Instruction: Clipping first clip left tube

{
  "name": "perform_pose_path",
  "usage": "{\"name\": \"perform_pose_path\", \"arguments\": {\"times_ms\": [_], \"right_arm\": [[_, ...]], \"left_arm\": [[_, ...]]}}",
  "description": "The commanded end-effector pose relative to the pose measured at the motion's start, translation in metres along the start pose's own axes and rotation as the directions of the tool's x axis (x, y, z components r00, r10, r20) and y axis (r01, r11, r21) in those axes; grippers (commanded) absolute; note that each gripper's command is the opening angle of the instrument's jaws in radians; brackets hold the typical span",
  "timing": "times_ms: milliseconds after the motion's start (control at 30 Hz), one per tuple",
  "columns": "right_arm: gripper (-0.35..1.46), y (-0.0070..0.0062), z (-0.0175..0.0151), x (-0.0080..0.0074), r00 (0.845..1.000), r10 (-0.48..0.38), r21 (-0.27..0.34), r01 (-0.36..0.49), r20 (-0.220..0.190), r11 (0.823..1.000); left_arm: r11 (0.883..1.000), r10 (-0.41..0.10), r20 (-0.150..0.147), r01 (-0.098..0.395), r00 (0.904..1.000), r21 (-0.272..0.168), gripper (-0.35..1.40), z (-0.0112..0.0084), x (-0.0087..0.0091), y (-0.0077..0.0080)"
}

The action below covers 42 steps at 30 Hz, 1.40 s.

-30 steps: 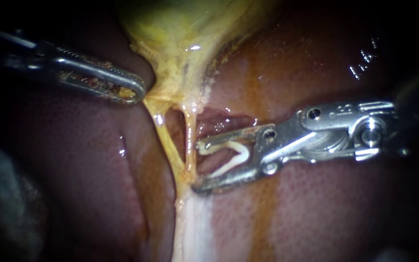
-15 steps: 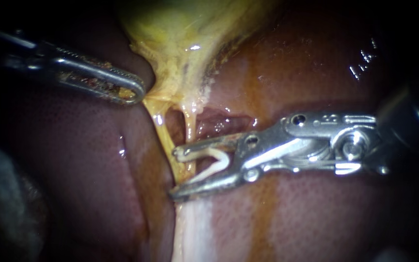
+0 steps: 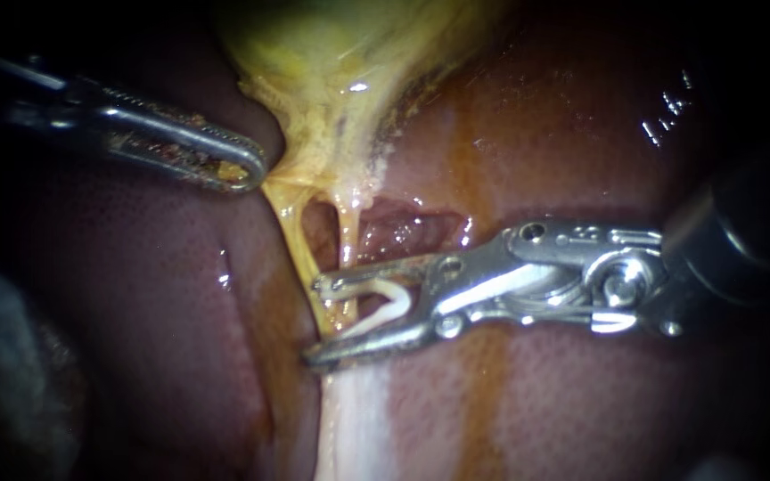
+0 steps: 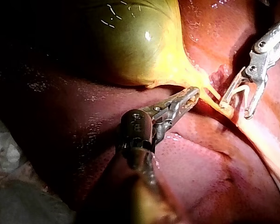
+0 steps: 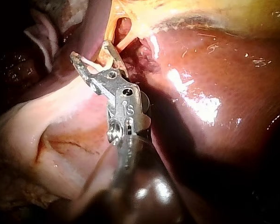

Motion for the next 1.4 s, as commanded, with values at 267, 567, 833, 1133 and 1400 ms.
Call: {"name": "perform_pose_path", "arguments": {"times_ms": [267, 567, 833, 1133, 1400], "right_arm": [[0.45, 0.0012, 0.0006, -0.0007, 1.0, 0.006, -0.006, -0.006, 0.002, 1.0], [0.45, 0.0016, 0.0009, -0.0011, 1.0, 0.003, -0.008, -0.003, 0.002, 1.0], [0.45, 0.002, 0.001, -0.0013, 1.0, 0.003, -0.01, -0.003, 0.002, 1.0], [0.45, 0.0022, 0.0012, -0.0015, 1.0, 0.002, -0.011, -0.002, 0.002, 1.0], [0.45, 0.0021, 0.0023, -0.0009, 1.0, 0.003, -0.007, -0.003, -0.002, 1.0]], "left_arm": [[1.0, 0.0, 0.0, 0.0, 1.0, 0.0, -0.35, 0.0, 0.0, 0.0], [1.0, 0.0, 0.0, 0.0, 1.0, 0.0, -0.35, 0.0, 0.0, 0.0001], [1.0, 0.0, 0.0, 0.0, 1.0, 0.0, -0.35, 0.0, 0.0, 0.0001], [1.0, 0.0, 0.0, 0.0, 1.0, 0.0, -0.35, 0.0, 0.0, 0.0001], [1.0, 0.0, 0.0, 0.0, 1.0, 0.001, -0.35, 0.0001, 0.0001, 0.0001]]}}
